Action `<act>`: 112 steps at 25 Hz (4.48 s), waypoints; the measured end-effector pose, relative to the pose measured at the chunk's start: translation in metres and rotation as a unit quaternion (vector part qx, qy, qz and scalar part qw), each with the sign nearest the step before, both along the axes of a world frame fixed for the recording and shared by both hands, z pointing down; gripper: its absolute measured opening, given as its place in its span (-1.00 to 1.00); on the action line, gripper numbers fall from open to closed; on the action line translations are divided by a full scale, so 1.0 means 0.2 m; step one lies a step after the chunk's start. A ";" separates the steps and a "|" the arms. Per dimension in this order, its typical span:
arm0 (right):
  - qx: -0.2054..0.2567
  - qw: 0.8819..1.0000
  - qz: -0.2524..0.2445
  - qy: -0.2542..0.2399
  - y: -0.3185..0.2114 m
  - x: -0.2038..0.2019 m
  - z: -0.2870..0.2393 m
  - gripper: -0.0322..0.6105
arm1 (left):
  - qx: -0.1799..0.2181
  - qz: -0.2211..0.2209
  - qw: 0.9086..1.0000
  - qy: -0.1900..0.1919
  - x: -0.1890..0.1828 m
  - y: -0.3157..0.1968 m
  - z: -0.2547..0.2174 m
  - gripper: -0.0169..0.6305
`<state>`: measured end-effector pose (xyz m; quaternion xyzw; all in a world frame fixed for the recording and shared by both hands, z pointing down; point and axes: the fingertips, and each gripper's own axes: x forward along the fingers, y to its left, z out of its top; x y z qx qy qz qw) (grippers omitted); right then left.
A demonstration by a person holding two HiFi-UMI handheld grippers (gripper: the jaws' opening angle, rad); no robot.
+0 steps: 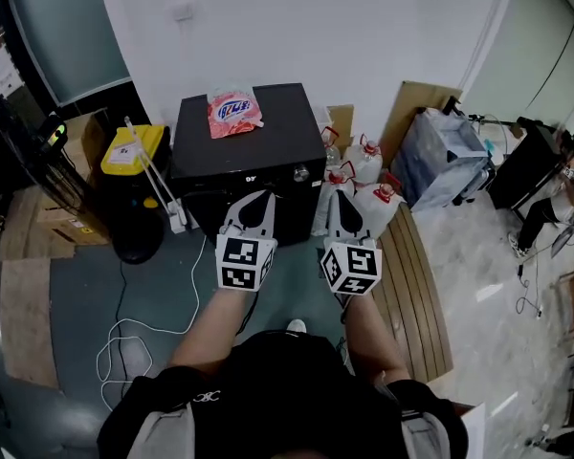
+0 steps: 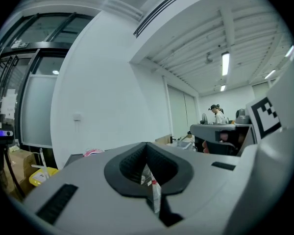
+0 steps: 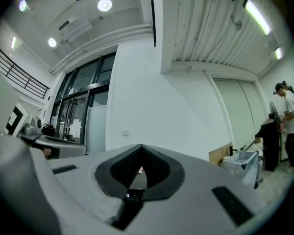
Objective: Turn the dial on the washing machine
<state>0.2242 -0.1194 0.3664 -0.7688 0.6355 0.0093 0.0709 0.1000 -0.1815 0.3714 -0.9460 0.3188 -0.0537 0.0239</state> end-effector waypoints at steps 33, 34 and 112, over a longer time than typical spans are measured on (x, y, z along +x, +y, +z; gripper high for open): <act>-0.218 0.930 -0.096 0.281 -1.13 0.21 1.01 -0.05 | -0.085 -0.116 0.988 -0.056 -0.04 -0.63 0.43 -0.97; -0.227 0.927 -0.095 0.285 -1.16 0.23 1.06 -0.05 | -0.087 -0.120 0.987 -0.059 -0.05 -0.63 0.44 -0.97; -0.162 0.874 -0.079 -0.452 -1.47 0.55 1.77 -0.08 | -0.092 -0.183 0.975 -0.089 -0.33 -0.64 0.52 -0.97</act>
